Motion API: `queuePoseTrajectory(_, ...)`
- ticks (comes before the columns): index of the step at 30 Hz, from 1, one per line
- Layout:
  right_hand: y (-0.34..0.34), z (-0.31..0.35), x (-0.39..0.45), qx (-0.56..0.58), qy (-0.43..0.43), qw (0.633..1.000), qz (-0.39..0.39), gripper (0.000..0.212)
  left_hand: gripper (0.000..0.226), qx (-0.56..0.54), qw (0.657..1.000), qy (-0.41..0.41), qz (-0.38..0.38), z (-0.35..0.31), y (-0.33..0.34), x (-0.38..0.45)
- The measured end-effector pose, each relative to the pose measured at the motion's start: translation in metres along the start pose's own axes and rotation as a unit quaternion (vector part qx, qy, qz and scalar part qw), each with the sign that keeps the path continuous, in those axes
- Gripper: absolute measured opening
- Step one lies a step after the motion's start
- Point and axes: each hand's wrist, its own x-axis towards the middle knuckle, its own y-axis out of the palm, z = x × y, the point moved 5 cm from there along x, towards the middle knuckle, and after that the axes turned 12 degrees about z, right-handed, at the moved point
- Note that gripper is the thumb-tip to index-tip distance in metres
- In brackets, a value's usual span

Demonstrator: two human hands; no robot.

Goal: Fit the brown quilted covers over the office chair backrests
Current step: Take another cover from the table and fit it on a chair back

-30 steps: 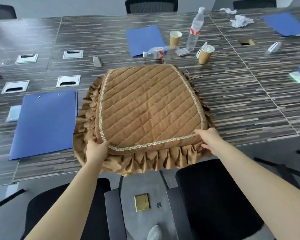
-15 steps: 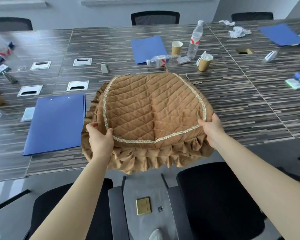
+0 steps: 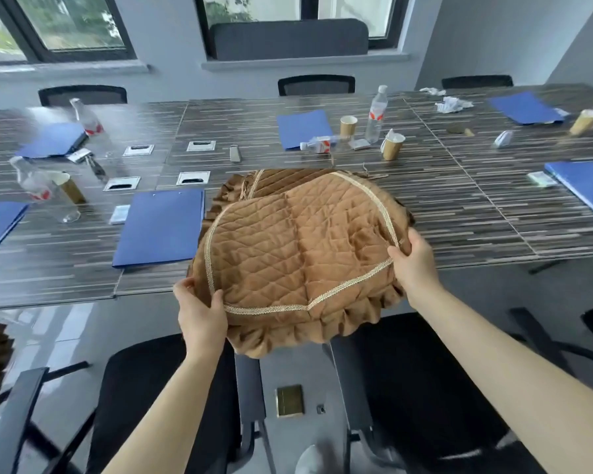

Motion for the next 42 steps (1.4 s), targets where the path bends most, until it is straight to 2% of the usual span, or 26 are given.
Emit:
queuePoseTrajectory(8, 0.005, 0.036, -0.123, -0.036, -0.087, 0.994, 0.062, 0.055, 0.044, -0.004, 0.998, -0.044, -0.034, 0.052, -0.083, -0.12)
queuePoseTrajectory(11, 0.018, 0.055, -0.147, -0.052, -0.124, 0.987, 0.084, 0.046, 0.051, 0.016, 0.998, -0.063, -0.016, 0.07, -0.105, -0.144)
queuePoseTrajectory(14, 0.035, 0.083, -0.167, -0.059, -0.157, 0.98, 0.109, 0.038, 0.067, 0.065, 0.99, -0.12, 0.03, 0.098, -0.125, -0.157)
queuePoseTrajectory(17, 0.067, 0.11, -0.193, -0.09, -0.203, 0.962, 0.16, 0.04, 0.064, 0.101, 0.984, -0.143, 0.043, 0.121, -0.155, -0.16)
queuePoseTrajectory(20, 0.114, 0.123, -0.218, -0.201, -0.269, 0.914, 0.228, 0.042, 0.062, 0.129, 0.986, -0.096, 0.042, 0.116, -0.18, -0.149)
queuePoseTrajectory(23, 0.158, 0.121, -0.232, -0.284, -0.32, 0.862, 0.274, 0.042, 0.069, 0.173, 0.984, 0.029, 0.019, 0.091, -0.202, -0.138)
queuePoseTrajectory(25, 0.185, 0.127, -0.241, -0.316, -0.352, 0.83, 0.295, 0.043, 0.077, 0.188, 0.977, 0.101, 0.008, 0.075, -0.218, -0.131)
queuePoseTrajectory(27, 0.215, 0.141, -0.253, -0.328, -0.391, 0.799, 0.317, 0.045, 0.081, 0.222, 0.965, 0.139, 0.024, 0.069, -0.234, -0.122)
queuePoseTrajectory(29, 0.248, 0.16, -0.265, -0.331, -0.42, 0.783, 0.317, 0.043, 0.072, 0.258, 0.949, 0.17, 0.062, 0.067, -0.249, -0.117)
queuePoseTrajectory(32, 0.293, 0.182, -0.276, -0.334, -0.442, 0.779, 0.293, 0.043, 0.041, 0.2, 0.961, 0.162, 0.105, 0.071, -0.274, -0.115)
queuePoseTrajectory(36, 0.345, 0.204, -0.286, -0.351, -0.481, 0.756, 0.271, 0.047, 0.007, 0.08, 0.987, 0.101, 0.093, 0.084, -0.321, -0.095)
queuePoseTrajectory(38, 0.367, 0.207, -0.289, -0.361, -0.489, 0.751, 0.258, 0.051, 0.015, 0.022, 0.992, 0.069, 0.105, 0.09, -0.342, -0.084)
queuePoseTrajectory(40, 0.385, 0.2, -0.288, -0.358, -0.471, 0.767, 0.248, 0.058, 0.023, 0.008, 0.991, 0.052, 0.126, 0.095, -0.359, -0.078)
queuePoseTrajectory(42, 0.392, 0.188, -0.285, -0.353, -0.451, 0.785, 0.235, 0.066, 0.02, -0.002, 0.987, 0.049, 0.153, 0.095, -0.368, -0.075)
